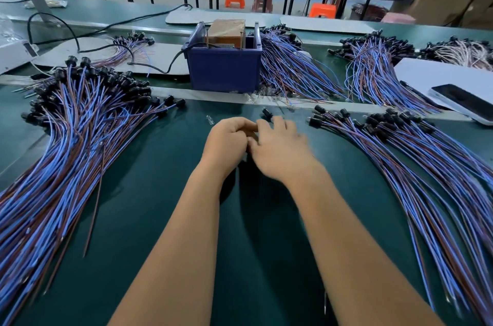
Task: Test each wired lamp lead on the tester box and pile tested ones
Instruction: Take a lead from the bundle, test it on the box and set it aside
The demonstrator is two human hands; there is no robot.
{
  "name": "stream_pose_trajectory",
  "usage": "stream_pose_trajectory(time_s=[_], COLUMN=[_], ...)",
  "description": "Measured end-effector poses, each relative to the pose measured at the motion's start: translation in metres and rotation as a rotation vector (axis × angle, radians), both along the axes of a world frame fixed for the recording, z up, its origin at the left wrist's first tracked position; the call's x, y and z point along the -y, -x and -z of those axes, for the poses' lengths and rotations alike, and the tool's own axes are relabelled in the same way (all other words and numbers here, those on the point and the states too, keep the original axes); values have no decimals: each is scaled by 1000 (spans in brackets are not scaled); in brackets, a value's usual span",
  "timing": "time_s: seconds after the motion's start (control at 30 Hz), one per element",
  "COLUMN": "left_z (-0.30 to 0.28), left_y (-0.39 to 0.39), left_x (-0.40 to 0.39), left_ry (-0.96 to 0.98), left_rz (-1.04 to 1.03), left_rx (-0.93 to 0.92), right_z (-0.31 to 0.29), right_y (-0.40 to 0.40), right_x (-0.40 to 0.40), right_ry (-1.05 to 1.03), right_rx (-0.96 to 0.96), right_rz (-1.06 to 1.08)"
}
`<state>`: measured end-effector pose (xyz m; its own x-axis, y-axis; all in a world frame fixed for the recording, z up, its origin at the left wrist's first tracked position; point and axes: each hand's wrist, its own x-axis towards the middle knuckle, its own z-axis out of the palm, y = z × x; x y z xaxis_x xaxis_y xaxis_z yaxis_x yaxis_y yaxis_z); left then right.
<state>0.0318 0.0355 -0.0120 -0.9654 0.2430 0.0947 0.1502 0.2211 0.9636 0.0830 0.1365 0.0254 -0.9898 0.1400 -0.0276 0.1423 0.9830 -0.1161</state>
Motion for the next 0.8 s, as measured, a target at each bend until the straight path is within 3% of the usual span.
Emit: stream_pose_trajectory(time_s=[0.1, 0.2, 0.37, 0.5, 0.8], left_z=[2, 3, 2, 0, -1], left_y=[-2, -4, -8, -9, -11], left_x=[1, 0, -3, -3, -3], left_ry=[-7, 58, 165, 192, 139], left_rz=[-15, -30, -53, -63, -59], left_rx=[11, -4, -17, -23, -40], right_z=[19, 18, -5, -10, -2], right_y=[-7, -15, -30, -30, -7], right_x=[-14, -44, -94, -86, -32], right_ry=[24, 4, -233, -349, 86], right_rx=[102, 37, 69, 66, -100], right_rz=[85, 84, 242, 211, 181])
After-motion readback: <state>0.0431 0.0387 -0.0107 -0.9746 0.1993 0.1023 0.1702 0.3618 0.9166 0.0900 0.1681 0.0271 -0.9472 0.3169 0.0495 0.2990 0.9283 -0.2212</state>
